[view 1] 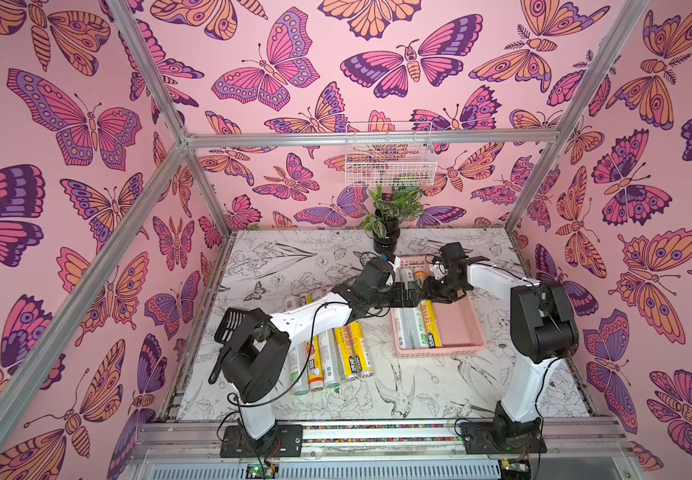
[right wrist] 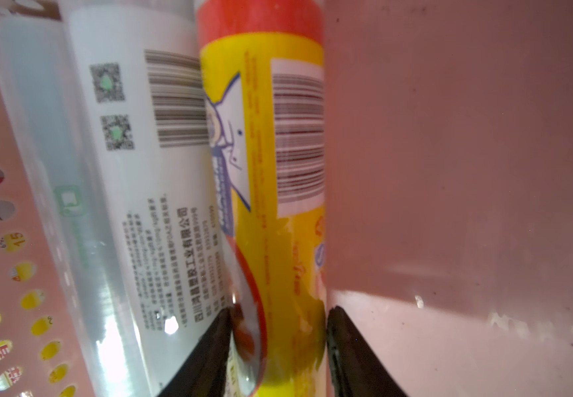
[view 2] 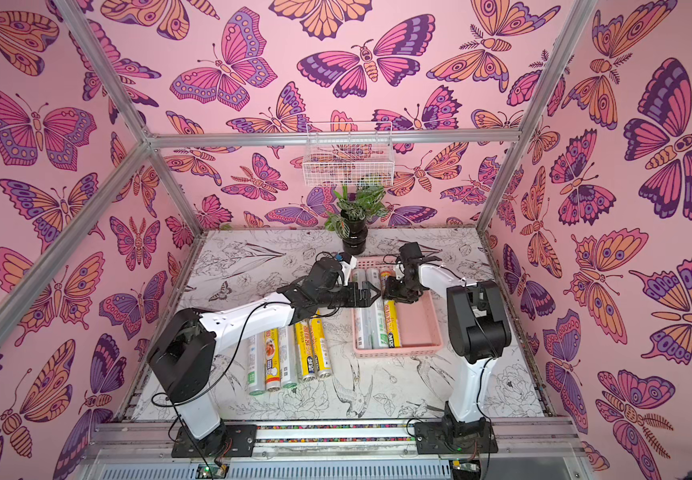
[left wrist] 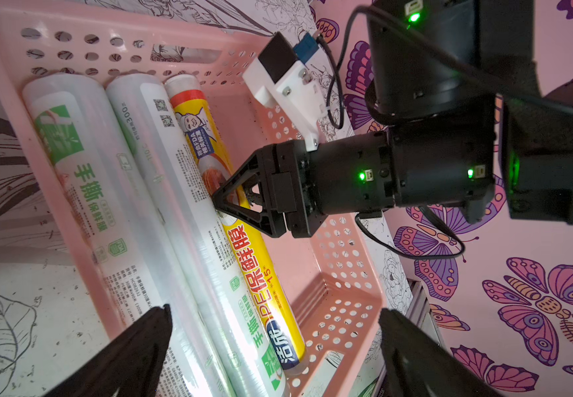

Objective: Put the plastic wrap into the basket
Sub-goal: Place the plastic wrap in the basket.

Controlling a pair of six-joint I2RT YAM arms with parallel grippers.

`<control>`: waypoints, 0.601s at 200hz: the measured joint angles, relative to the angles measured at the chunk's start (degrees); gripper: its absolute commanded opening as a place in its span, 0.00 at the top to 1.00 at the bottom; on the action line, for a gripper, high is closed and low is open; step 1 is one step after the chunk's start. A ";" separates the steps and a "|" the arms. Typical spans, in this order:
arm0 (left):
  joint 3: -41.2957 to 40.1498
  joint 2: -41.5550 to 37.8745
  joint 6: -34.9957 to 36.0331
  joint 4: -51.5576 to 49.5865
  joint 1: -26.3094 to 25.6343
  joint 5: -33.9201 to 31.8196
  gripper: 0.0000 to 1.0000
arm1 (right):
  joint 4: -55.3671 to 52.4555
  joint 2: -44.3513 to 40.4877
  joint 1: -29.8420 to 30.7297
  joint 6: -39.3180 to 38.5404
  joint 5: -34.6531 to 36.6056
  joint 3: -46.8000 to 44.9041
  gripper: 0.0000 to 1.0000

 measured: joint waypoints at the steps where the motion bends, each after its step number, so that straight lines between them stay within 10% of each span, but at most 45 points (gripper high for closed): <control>1: 0.00 0.00 0.00 0.02 0.00 0.00 0.00 | 0.00 0.00 0.00 0.00 -0.02 0.00 0.54; 120: -1.46 -1.22 0.00 -0.02 0.35 -0.15 0.00 | 0.07 -6.19 0.00 1.38 1.18 -0.13 0.47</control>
